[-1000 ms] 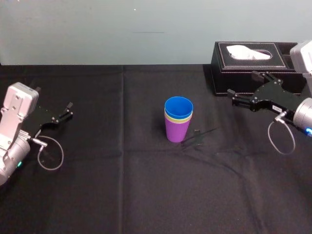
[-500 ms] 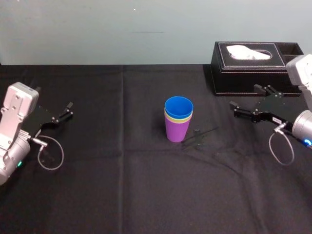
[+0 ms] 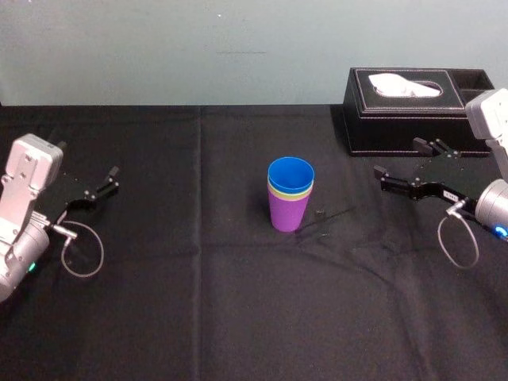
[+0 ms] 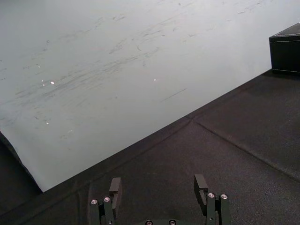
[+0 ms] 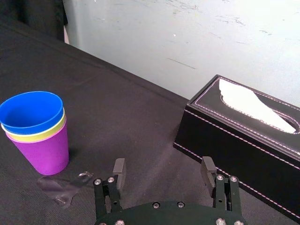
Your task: Stack the three plastic cups sequentially using one hand.
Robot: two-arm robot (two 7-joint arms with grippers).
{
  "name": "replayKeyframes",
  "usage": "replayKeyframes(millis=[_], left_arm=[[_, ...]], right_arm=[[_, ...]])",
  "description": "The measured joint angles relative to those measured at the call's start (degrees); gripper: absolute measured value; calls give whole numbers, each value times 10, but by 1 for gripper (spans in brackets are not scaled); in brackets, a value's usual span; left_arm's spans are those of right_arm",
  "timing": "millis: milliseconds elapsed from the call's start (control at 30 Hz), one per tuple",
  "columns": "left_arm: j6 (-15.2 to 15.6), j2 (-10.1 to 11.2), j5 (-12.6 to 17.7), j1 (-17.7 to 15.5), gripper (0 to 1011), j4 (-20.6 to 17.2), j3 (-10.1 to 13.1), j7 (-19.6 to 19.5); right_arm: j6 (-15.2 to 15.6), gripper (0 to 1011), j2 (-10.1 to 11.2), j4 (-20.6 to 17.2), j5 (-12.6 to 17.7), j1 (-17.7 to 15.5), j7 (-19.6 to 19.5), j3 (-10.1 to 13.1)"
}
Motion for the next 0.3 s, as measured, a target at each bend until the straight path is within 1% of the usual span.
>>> replayKeyframes(millis=[300], left_arm=[[0,0,0,0,1011,0,0,0]], right_arm=[[0,1004,0,-1,0,0,0,-1]])
